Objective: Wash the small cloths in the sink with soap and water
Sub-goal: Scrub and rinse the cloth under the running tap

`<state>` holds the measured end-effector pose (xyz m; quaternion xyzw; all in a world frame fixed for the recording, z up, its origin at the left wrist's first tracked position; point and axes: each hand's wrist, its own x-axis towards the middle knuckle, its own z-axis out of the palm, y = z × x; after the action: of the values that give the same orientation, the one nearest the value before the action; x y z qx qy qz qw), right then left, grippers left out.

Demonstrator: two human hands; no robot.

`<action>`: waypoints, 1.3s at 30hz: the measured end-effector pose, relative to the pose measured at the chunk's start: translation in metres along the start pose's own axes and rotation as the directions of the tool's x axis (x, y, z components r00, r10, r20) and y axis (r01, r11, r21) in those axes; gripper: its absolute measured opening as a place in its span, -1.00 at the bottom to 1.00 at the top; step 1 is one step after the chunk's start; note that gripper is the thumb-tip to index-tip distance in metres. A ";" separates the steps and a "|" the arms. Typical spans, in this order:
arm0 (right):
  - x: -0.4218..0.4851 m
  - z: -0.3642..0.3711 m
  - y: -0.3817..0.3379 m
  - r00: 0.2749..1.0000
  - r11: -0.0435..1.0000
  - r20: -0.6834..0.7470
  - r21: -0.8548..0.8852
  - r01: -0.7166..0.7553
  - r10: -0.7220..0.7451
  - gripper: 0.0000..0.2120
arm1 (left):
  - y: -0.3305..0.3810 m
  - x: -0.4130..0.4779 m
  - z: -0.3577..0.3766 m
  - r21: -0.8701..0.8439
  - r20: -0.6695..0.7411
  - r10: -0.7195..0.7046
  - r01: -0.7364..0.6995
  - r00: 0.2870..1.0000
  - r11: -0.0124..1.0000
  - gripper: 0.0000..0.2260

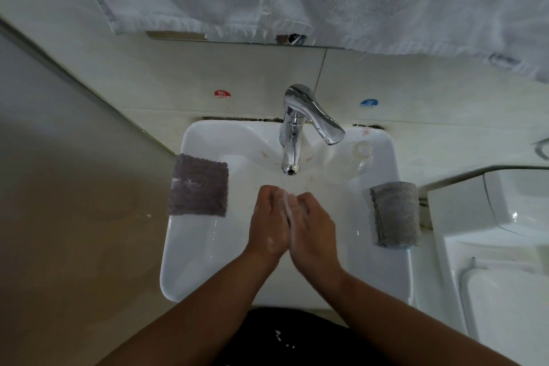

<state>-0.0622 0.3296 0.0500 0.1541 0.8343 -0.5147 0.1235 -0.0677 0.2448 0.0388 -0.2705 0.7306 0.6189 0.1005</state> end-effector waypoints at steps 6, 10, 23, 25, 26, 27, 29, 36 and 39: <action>0.043 -0.007 0.007 0.997 0.991 -0.066 -0.120 -0.056 0.048 -0.66 | 0.008 -0.024 0.006 -0.058 0.139 0.054 -0.046 0.989 0.997 -0.83; 0.016 0.002 0.006 0.999 0.998 -0.032 -0.054 -0.043 0.042 -0.75 | 0.003 0.000 0.002 0.019 -0.033 0.023 -0.023 0.999 1.000 -0.88; -0.004 0.004 -0.002 0.990 0.990 -0.046 -0.063 0.129 -0.132 -0.89 | 0.001 0.004 -0.002 -0.098 -0.029 -0.056 0.053 0.998 0.994 -0.90; 0.021 0.001 0.003 0.990 0.995 -0.116 -0.065 0.075 -0.082 -0.86 | 0.000 -0.008 0.003 -0.097 0.048 -0.025 0.030 0.999 0.995 -0.84; 0.034 -0.003 0.004 0.989 0.999 -0.143 -0.035 0.029 -0.034 -0.84 | 0.001 -0.014 0.005 -0.105 0.100 0.006 0.005 0.995 0.994 -0.83; 0.040 -0.006 0.004 0.989 1.000 -0.146 0.004 -0.008 0.009 -0.83 | 0.000 -0.017 0.005 -0.105 0.135 0.036 -0.022 0.990 0.994 -0.83; 0.029 -0.005 0.001 0.991 0.999 -0.133 0.035 0.017 -0.012 -0.83 | 0.003 -0.010 0.001 -0.083 0.093 0.092 -0.085 0.991 0.993 -0.85; 0.031 -0.004 0.000 0.987 1.000 -0.158 0.005 0.028 -0.027 -0.80 | 0.009 -0.018 0.000 -0.129 0.136 0.040 -0.022 0.990 0.991 -0.82; 0.028 -0.006 0.003 0.992 0.999 -0.124 0.035 0.013 -0.009 -0.77 | 0.008 -0.015 -0.001 -0.050 0.119 0.094 -0.088 0.988 0.995 -0.82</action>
<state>-0.0867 0.3402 0.0401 0.1832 0.8319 -0.5196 0.0661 -0.0586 0.2485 0.0528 -0.2009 0.7207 0.6543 0.1103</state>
